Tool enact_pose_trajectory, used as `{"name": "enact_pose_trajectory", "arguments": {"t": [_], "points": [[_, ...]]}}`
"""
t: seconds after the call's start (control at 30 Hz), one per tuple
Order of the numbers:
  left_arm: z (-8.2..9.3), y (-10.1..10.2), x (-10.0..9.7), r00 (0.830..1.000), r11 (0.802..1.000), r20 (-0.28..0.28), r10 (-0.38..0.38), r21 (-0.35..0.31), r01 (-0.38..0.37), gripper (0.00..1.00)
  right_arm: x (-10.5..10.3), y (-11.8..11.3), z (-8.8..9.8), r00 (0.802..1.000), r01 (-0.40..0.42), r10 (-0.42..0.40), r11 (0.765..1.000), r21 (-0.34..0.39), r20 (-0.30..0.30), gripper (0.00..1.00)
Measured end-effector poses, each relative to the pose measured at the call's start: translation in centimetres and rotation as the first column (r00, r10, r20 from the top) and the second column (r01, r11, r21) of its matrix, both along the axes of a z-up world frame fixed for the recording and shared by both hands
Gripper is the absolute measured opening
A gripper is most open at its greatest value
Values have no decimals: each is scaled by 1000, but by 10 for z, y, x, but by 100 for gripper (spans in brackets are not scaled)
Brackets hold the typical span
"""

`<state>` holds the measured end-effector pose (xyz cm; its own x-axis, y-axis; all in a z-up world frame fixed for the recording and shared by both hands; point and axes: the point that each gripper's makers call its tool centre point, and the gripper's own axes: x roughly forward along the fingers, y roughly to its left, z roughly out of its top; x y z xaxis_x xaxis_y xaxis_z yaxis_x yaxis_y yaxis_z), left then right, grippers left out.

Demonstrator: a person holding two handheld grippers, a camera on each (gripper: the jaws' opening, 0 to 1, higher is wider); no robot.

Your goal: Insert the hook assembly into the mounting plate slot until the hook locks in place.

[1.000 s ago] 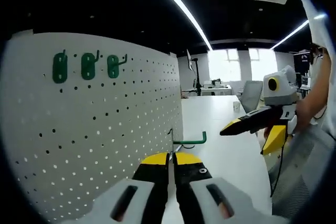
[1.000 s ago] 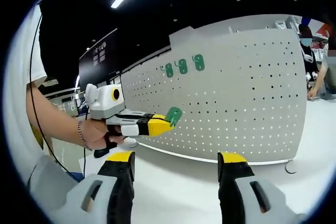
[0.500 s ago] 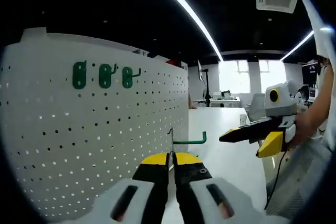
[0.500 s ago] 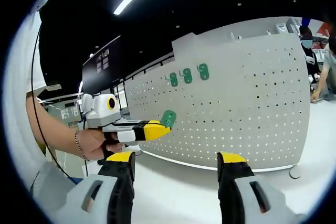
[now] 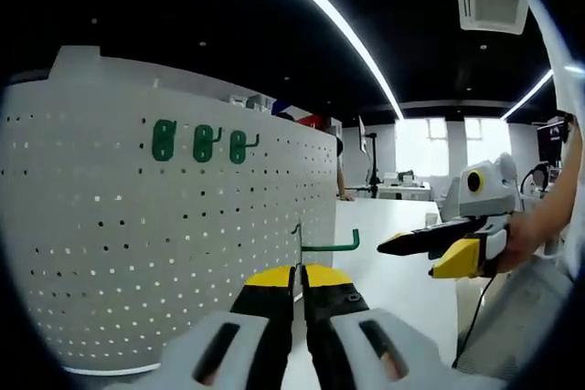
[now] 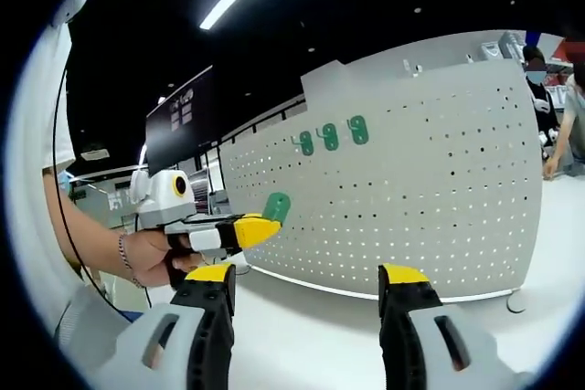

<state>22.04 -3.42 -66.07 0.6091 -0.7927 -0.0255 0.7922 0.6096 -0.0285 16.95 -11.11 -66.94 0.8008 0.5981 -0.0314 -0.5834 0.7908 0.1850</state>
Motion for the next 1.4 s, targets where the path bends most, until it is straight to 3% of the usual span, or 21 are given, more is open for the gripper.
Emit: {"name": "enact_pose_trajectory", "arguments": {"t": [0.1, 0.27, 0.5, 1.4], "points": [[0, 1, 0, 1000, 1000, -4, 7, -5, -7, 3, 0, 0, 1, 1000, -1, 1, 1000, 8, 2, 61], [-1, 1, -1, 1000, 1000, -5, 4, -1, -4, 3, -1, -7, 17, 999, 19, -22, 992, 123, 28, 61], [-2, 1, 0, 1000, 1000, -7, 5, 5, -4, 3, 0, -5, 16, 1000, 15, -17, 993, 121, 19, 61], [-1, 5, -2, 1000, 1000, -5, 21, 5, -21, 3, 19, 39, 27, 996, -92, 89, 985, 146, 28, 58]]}}
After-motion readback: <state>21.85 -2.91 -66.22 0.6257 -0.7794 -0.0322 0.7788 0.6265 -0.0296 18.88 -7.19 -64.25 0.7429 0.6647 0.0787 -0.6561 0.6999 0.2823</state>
